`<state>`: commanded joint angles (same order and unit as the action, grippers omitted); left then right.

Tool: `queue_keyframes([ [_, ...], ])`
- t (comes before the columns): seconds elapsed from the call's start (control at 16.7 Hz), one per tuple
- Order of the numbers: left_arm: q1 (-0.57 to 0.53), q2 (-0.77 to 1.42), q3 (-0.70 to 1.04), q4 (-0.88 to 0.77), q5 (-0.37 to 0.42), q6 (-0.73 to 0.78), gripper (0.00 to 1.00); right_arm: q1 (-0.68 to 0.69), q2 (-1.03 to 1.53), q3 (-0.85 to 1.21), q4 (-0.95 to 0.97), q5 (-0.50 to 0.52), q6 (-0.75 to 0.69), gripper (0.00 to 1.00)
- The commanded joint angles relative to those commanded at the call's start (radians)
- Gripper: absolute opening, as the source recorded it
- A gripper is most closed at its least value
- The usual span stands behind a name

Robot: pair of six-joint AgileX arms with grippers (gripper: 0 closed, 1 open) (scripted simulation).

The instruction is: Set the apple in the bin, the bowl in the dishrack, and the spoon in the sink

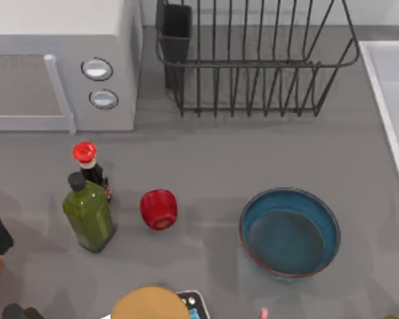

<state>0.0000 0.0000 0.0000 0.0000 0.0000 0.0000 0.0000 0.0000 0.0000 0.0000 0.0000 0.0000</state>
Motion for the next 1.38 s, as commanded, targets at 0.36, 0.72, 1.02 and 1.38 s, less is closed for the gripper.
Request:
queue_keyframes([
  [0.36,-0.015,0.098,0.101,-0.088,-0.01,0.085,1.0,0.0,0.0,0.0,0.0,0.0,0.0,1.0],
  [0.72,-0.099,0.535,0.521,-0.39,-0.022,0.342,1.0,0.0,0.0,0.0,0.0,0.0,0.0,1.0],
  [1.02,-0.235,1.072,0.946,-0.668,-0.011,0.545,1.0,0.0,0.0,0.0,0.0,0.0,0.0,1.0],
  [1.38,-0.431,1.665,1.351,-0.921,0.019,0.69,1.0,0.0,0.0,0.0,0.0,0.0,0.0,1.0],
])
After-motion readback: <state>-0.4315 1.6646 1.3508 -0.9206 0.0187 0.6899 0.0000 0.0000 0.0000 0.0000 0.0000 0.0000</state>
